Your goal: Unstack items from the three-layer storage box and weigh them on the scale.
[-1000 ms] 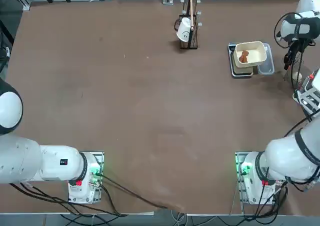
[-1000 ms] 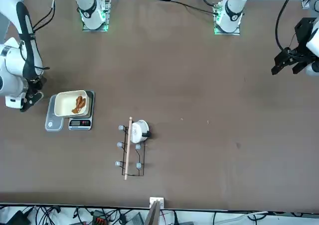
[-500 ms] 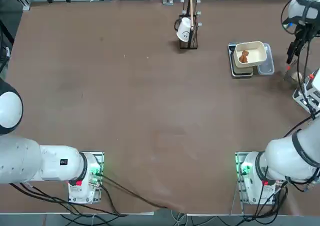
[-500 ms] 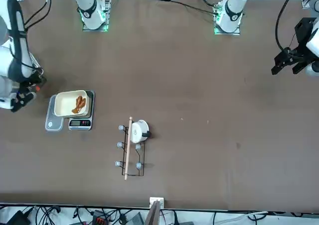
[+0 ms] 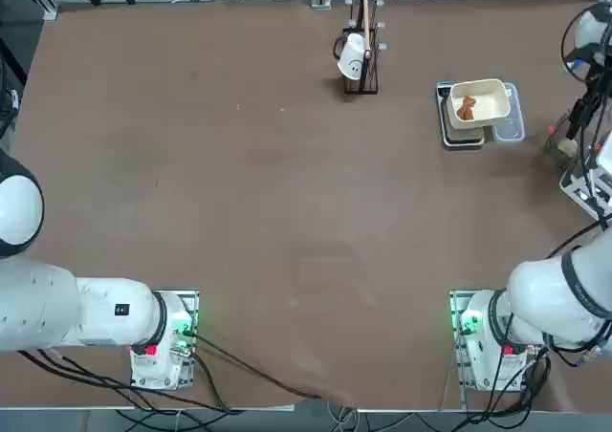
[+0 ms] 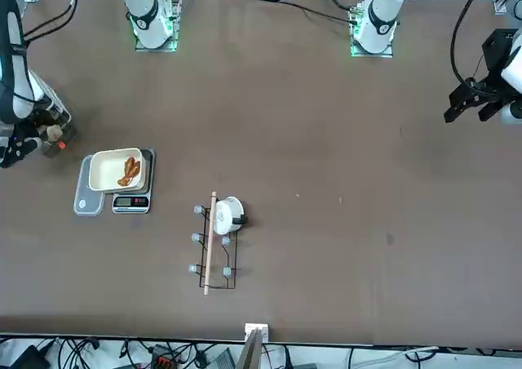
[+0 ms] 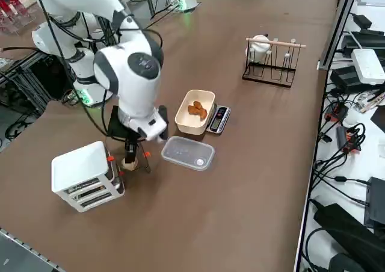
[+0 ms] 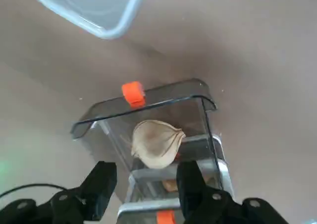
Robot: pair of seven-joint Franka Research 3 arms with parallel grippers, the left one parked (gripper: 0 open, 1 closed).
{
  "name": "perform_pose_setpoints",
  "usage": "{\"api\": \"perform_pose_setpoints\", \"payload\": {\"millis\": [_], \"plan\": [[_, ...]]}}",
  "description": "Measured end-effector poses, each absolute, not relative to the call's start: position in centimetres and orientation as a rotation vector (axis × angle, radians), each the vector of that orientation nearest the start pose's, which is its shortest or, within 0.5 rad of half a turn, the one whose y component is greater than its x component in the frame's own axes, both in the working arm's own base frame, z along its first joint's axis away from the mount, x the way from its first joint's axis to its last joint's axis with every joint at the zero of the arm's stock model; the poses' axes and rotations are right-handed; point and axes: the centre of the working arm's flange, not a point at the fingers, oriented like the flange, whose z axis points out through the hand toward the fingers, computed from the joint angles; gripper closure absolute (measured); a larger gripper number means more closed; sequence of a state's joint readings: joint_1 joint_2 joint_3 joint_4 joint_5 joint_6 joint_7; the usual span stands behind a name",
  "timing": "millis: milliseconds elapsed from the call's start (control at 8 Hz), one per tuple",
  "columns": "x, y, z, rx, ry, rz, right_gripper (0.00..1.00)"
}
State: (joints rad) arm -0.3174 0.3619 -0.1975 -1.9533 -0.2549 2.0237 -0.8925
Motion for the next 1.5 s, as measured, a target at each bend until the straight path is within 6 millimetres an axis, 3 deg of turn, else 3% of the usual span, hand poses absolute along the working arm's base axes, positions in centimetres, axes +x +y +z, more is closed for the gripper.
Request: {"api": "perform_pose_setpoints", "payload": {"millis": [250, 1000, 1500], "plan": [[49.0, -30.1, 26.1, -3.018, -0.806, 0.588, 0.24], [47.3, -31.8, 24.1, -3.052, -0.771, 0.526, 0.27], [47.7, -31.2, 24.8, -3.044, -0.777, 0.534, 0.53]]}}
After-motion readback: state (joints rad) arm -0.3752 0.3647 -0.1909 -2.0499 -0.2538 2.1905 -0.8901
